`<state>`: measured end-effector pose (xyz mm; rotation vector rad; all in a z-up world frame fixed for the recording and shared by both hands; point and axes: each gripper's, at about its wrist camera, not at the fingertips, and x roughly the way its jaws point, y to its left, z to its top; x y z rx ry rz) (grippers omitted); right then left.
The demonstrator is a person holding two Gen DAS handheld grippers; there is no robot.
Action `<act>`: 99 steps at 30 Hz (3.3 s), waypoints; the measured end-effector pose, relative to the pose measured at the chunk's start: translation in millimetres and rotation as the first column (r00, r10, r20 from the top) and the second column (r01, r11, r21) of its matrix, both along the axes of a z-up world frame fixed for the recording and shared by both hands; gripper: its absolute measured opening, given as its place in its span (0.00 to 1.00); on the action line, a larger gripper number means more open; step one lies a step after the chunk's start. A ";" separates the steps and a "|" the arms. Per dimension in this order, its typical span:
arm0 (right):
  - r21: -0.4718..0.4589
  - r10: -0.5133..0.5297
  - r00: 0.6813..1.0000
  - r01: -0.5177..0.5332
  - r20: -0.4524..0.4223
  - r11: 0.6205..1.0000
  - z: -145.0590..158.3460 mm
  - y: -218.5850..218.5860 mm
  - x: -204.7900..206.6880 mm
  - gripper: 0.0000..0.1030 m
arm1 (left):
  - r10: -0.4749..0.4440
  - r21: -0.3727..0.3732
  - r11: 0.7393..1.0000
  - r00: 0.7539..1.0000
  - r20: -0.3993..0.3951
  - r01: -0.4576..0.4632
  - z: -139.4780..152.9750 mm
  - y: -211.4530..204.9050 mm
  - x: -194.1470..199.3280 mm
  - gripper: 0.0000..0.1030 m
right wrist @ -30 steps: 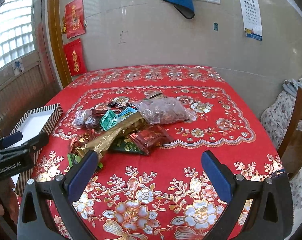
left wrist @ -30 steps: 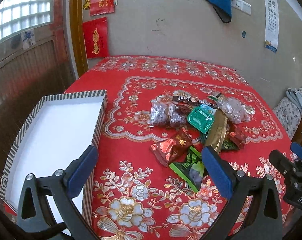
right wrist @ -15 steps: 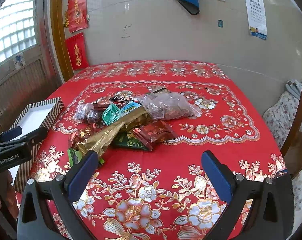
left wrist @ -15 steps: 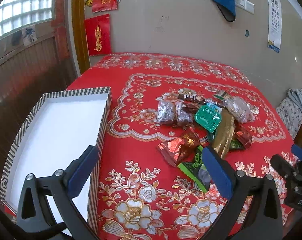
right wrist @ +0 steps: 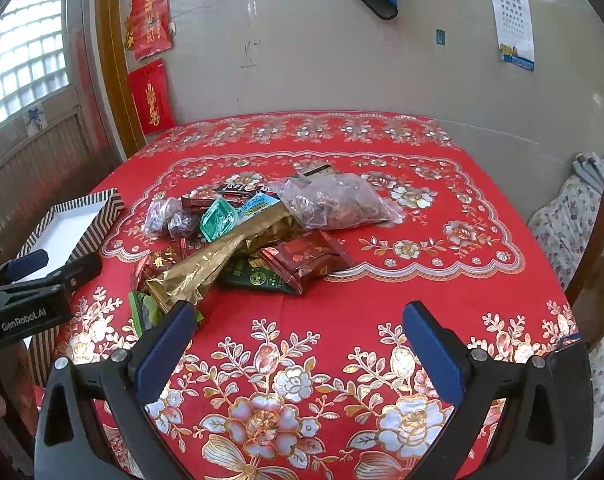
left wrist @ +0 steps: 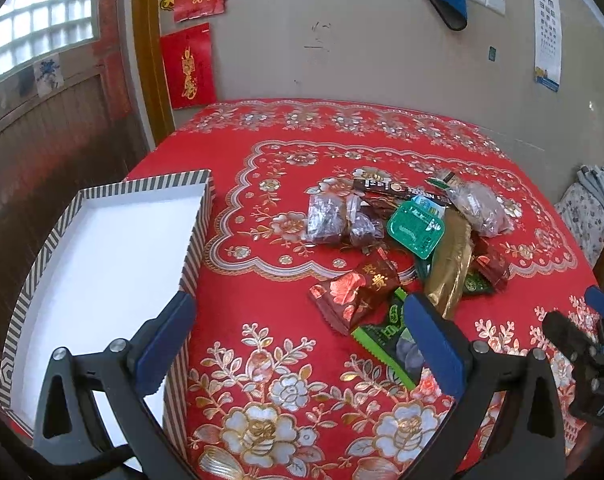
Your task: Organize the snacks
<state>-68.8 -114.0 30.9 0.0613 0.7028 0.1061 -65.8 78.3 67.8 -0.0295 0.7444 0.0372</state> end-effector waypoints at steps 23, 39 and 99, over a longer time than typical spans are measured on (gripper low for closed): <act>-0.002 -0.006 1.000 0.006 -0.029 1.000 -7.4 -3.4 3.2 1.00 | -0.015 0.017 1.000 1.000 -0.003 0.015 0.3 -16.8 13.8 1.00; -0.009 -0.003 0.999 0.003 -0.039 1.000 -8.9 -3.1 4.8 1.00 | -0.001 0.015 1.000 1.000 -0.016 0.001 -5.4 -8.6 18.2 1.00; 0.018 0.266 0.926 -0.272 -0.268 0.962 -35.2 -10.0 112.3 1.00 | -0.040 -0.070 0.997 0.939 -0.340 0.017 -59.3 -17.0 165.7 1.00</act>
